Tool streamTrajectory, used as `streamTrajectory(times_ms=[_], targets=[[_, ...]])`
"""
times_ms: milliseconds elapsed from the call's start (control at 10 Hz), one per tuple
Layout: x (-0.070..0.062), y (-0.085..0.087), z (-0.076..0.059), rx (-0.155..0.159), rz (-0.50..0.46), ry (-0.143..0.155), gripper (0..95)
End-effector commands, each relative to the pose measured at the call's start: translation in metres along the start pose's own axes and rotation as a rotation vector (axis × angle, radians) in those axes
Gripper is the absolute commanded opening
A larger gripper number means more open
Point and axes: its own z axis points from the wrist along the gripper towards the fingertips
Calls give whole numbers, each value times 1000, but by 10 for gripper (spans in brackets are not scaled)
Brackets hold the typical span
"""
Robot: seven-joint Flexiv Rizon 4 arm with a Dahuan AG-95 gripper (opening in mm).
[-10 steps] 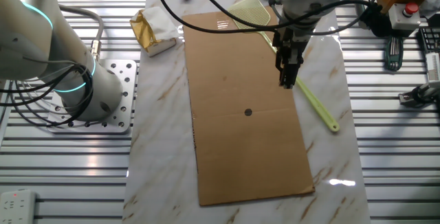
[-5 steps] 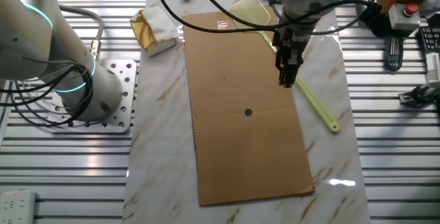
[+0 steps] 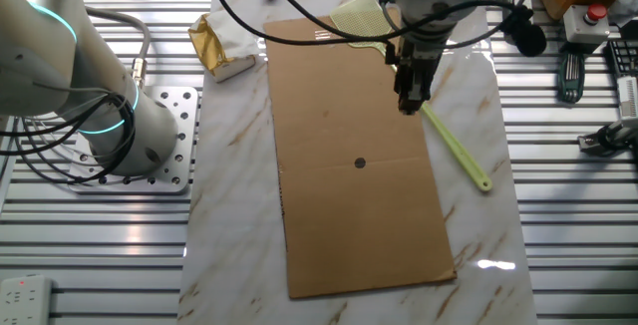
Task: Swat with a flyswatter
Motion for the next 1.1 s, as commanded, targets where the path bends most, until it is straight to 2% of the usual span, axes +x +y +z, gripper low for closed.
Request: streamTrajectory(times_ms=[100, 600, 800, 1100], targets=[[0, 0, 0, 1, 0, 0, 0], [1, 0, -1, -2, -7, 1, 0], [1, 0, -1, -22, -3, -1, 0], [1, 0, -1, -19, -6, 6, 0]])
